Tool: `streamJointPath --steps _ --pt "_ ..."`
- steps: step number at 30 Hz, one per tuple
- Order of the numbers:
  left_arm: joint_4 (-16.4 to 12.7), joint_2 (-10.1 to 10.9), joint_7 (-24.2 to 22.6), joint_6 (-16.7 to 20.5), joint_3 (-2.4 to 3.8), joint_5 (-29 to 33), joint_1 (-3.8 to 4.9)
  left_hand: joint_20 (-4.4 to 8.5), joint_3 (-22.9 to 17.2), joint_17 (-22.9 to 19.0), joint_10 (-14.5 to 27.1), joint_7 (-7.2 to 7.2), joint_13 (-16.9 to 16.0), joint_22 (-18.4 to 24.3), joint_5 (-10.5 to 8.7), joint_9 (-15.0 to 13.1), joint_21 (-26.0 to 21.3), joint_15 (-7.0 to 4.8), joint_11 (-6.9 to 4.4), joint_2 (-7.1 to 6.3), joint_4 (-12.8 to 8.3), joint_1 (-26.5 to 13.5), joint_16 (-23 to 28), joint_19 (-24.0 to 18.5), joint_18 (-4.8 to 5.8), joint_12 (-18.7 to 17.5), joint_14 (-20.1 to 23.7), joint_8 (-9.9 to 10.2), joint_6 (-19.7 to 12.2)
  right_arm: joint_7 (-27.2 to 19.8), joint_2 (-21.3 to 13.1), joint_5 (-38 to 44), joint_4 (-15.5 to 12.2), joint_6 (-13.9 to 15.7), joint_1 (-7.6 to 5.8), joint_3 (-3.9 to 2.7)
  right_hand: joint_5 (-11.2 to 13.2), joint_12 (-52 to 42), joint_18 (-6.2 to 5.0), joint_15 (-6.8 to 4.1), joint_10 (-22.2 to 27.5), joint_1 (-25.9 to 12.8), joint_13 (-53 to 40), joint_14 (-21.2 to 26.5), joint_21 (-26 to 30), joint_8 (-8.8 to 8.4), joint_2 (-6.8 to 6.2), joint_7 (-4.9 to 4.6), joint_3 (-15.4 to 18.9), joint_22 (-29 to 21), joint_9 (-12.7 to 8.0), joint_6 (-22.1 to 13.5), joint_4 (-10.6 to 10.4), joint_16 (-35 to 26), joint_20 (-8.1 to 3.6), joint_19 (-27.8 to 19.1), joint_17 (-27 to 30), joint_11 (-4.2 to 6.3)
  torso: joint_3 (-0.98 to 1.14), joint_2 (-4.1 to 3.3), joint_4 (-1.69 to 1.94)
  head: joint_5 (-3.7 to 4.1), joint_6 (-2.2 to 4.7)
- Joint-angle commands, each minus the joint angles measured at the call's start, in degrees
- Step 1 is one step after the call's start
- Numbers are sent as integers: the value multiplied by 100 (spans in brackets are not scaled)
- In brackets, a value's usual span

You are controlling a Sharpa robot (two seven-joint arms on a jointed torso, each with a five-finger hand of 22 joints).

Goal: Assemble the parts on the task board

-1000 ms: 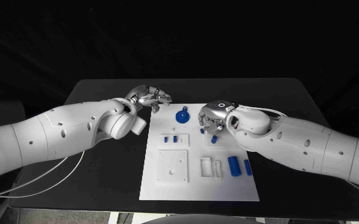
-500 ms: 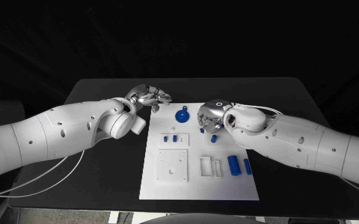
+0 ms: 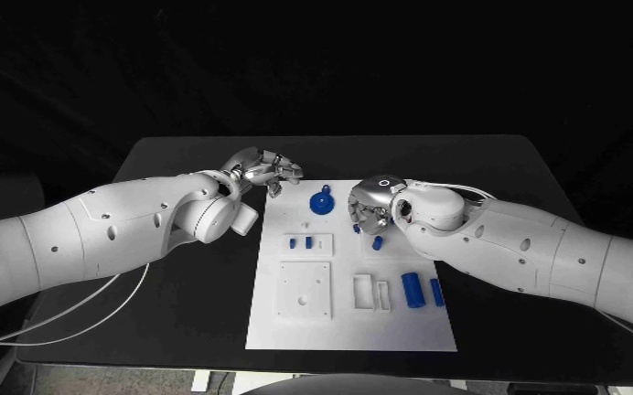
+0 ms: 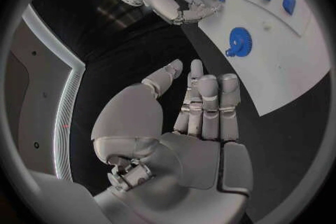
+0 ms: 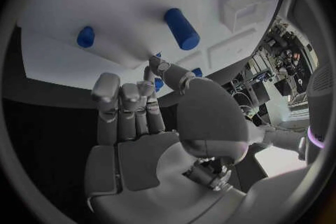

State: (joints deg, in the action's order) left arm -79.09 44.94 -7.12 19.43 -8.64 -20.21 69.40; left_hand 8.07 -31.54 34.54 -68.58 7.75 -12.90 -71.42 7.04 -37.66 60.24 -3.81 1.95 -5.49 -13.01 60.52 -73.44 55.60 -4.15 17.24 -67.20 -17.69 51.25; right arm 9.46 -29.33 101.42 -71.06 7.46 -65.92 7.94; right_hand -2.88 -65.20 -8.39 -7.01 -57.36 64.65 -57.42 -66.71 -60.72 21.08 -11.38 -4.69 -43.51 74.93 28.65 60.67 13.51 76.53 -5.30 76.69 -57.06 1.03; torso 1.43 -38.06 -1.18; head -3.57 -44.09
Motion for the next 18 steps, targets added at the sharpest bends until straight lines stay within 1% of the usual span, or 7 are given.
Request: streamJointPath --steps 1,6,11,18 --pt "-9 -3 -15 -81 2 -7 3 108 -3 0 38 39 -7 7 -19 8 -39 28 96 -11 24 -43 38 9 -344 -29 0 3 -17 -8 0 142 -5 -206 3 4 9 -14 -661 24 -26 54 -11 6 -40 8 26 -30 -6 82 7 29 69 -36 9 -50 -13 7 2 1 -2 -8 -12" --pt "-10 -1 -13 -84 2 -7 3 108 -4 0 39 39 -8 7 -20 8 -39 28 96 -12 24 -42 38 10 -344 -31 -1 3 -19 -23 7 143 1 -224 5 6 9 -15 -661 24 -26 68 -12 6 -44 7 36 -30 -13 82 9 32 98 -38 10 -53 -18 7 4 -2 -5 -13 -16" --pt "-12 -1 -10 -79 2 -9 3 108 -4 0 40 40 -9 6 -21 9 -39 28 97 -13 24 -41 38 10 -345 -32 -1 3 -21 -14 50 144 21 -172 22 15 9 -16 -661 24 -26 71 -14 6 -48 6 38 -31 -12 83 10 34 120 -39 12 -54 -23 7 6 -2 -4 -15 -16" --pt "-22 2 -3 -86 2 -15 3 108 -7 1 42 41 -11 5 -23 11 -39 29 98 -18 20 -35 38 11 -347 -38 -1 2 -26 33 97 179 68 -169 44 25 9 -17 -661 26 -28 37 -16 4 -54 3 21 -33 10 83 12 36 128 -40 18 -53 -29 4 8 -4 0 -19 -21"
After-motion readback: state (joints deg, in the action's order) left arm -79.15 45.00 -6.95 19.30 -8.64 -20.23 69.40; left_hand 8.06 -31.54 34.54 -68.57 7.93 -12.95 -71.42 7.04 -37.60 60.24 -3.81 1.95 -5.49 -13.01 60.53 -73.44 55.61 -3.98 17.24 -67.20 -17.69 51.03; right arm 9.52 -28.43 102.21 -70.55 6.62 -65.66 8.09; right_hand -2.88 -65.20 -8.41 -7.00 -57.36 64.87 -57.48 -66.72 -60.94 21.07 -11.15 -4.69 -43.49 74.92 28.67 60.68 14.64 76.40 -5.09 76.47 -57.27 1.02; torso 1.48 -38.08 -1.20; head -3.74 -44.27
